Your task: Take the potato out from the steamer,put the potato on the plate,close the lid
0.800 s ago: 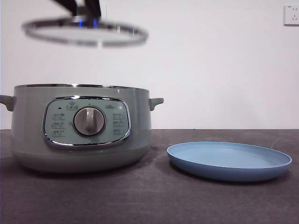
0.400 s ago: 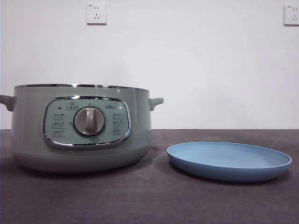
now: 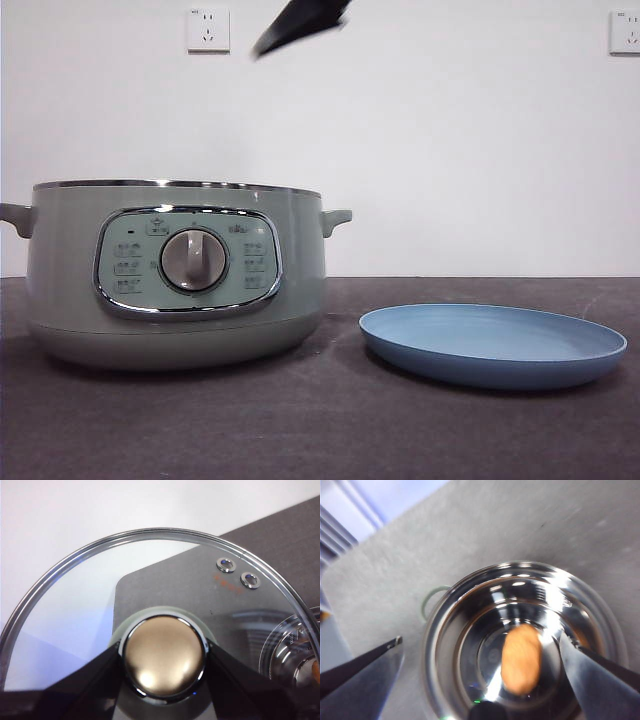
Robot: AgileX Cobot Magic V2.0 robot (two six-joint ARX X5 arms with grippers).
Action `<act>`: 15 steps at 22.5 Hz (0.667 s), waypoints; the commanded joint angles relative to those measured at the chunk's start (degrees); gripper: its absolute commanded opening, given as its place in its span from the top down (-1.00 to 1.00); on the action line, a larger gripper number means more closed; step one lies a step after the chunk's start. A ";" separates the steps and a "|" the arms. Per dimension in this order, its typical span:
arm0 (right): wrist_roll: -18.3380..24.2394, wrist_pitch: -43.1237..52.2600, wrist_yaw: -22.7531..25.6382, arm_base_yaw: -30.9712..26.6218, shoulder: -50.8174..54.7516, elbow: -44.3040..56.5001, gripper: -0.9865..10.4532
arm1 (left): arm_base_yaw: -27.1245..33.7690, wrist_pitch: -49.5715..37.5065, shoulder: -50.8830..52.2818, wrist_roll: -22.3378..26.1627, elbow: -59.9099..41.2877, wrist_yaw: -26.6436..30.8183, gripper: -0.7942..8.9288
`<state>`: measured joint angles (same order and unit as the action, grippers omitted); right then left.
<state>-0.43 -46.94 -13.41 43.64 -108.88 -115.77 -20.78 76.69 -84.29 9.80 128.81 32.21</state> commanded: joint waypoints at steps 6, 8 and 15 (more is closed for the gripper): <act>2.45 4.35 9.55 2.89 -14.99 -2.54 -0.21 | 0.68 2.91 1.36 -0.66 0.87 0.24 0.85; 2.49 4.42 10.05 2.86 -16.90 -2.54 -0.20 | 0.68 2.91 1.36 -0.72 0.87 0.09 0.85; 3.50 2.71 10.73 2.62 -19.76 -2.51 -0.10 | 0.68 2.93 1.36 -0.81 0.87 -2.75 0.85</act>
<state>2.61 -44.45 -2.79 46.22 -127.46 -118.06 -20.18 76.71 -83.70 9.37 128.92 28.82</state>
